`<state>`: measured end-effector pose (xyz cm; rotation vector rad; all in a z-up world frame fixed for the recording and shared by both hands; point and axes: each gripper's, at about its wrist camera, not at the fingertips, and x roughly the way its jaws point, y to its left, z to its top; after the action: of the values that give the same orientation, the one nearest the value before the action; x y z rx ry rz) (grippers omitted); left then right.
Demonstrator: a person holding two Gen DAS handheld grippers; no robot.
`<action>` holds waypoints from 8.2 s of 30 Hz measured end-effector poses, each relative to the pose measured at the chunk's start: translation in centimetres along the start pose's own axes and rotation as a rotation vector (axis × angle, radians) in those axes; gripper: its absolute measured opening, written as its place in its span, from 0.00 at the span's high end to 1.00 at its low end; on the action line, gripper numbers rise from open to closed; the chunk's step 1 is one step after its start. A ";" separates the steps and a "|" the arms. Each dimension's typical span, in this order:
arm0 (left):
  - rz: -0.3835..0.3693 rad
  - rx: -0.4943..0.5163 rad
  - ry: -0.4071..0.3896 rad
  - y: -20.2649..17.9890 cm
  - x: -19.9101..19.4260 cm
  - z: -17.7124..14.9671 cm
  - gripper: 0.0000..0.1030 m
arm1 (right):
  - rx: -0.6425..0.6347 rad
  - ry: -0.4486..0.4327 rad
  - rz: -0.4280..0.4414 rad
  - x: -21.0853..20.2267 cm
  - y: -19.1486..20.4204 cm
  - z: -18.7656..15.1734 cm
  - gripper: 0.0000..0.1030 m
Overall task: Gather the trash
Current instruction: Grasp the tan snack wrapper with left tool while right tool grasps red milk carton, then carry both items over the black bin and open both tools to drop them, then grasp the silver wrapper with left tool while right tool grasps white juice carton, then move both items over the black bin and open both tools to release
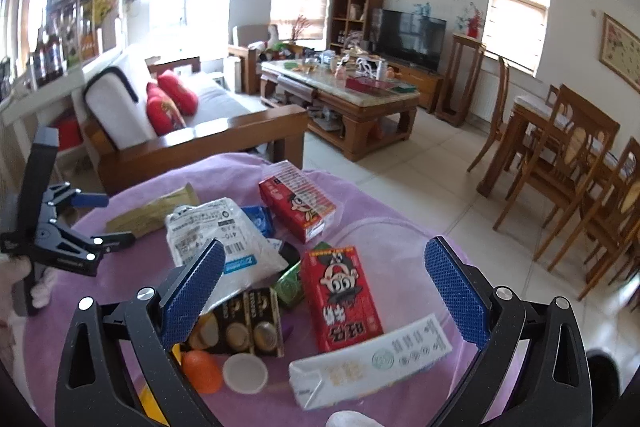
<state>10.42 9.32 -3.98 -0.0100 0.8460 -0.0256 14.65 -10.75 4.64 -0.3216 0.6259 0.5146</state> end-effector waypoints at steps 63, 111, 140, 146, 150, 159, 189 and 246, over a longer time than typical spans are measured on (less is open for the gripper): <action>-0.461 0.249 -0.324 -26.3 -10.2 1.4 0.83 | 0.548 -0.187 0.120 -21.5 -22.1 -22.9 0.51; -0.504 0.465 -0.157 -46.4 -2.1 -1.1 0.27 | 0.724 -0.170 -0.220 -22.4 -30.1 -37.2 0.36; -0.217 -0.155 -0.276 -12.7 -6.6 0.8 0.13 | 0.560 -0.125 0.074 -13.3 -14.5 -19.2 0.22; -0.226 -0.288 -0.209 -6.8 -3.5 2.3 0.13 | 0.586 -0.018 0.149 -7.9 -11.1 -15.7 0.21; -0.249 -0.323 -0.153 -4.5 -1.4 2.4 0.13 | 0.604 0.053 0.159 -4.4 -10.4 -13.4 0.16; -0.265 -0.348 -0.081 -4.0 1.5 2.8 0.14 | 0.617 0.188 0.134 1.6 -9.5 -11.0 0.15; -0.321 -0.271 -0.212 -6.8 -1.9 2.3 0.85 | 0.554 0.008 0.145 -2.4 -8.1 -13.3 0.58; -0.634 0.300 -0.039 -44.4 0.0 -0.4 0.84 | 0.870 -0.200 -0.263 -25.2 -31.6 -38.3 0.57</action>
<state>9.32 -35.11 -3.40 0.0032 0.7648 -0.7448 -3.54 -62.51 -4.83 0.4633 0.5486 -0.0090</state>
